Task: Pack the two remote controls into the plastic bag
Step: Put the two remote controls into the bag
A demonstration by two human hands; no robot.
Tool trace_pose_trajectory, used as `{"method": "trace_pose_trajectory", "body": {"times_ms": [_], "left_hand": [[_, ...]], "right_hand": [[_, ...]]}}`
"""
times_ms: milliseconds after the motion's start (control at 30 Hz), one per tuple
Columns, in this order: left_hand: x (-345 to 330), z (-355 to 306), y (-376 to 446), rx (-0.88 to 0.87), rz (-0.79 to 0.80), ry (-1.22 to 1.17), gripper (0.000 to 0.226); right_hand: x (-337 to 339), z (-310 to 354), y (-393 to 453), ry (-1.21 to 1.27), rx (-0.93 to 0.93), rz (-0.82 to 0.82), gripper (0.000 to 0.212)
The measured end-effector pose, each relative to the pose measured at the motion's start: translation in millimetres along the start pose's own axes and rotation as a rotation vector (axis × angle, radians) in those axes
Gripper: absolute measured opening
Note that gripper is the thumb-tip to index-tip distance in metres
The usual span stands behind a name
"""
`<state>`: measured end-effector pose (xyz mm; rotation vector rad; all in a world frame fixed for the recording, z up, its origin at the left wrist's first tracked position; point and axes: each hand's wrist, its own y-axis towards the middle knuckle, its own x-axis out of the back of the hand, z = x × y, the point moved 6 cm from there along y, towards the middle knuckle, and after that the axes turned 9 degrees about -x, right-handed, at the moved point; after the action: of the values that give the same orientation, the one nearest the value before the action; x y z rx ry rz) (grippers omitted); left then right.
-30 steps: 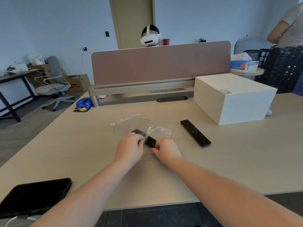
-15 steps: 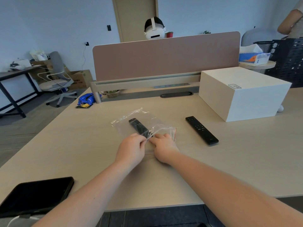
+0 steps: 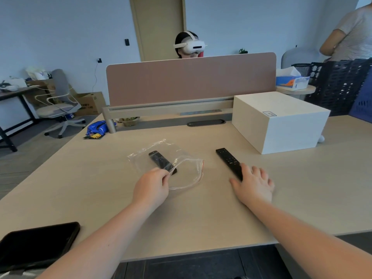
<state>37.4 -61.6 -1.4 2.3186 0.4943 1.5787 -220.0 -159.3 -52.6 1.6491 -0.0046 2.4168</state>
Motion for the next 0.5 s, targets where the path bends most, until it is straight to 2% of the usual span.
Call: {"method": "trace_pose_trajectory", "body": {"times_ms": [67,167,500], "left_hand": [[3,-5,0,-0.027,-0.033,-0.025,0.02],[7,-9,-1,-0.027,-0.074,-0.066,0.011],[7,-1,1,0.027,-0.071,-0.072,0.009]], "right_hand": [[2,-10,6,0.016,-0.034,0.013,0.049],[6,-12,8,0.05,0.014,-0.011,0.037],[48,-1,-19,0.565,0.127,-0.018,0.036]]}}
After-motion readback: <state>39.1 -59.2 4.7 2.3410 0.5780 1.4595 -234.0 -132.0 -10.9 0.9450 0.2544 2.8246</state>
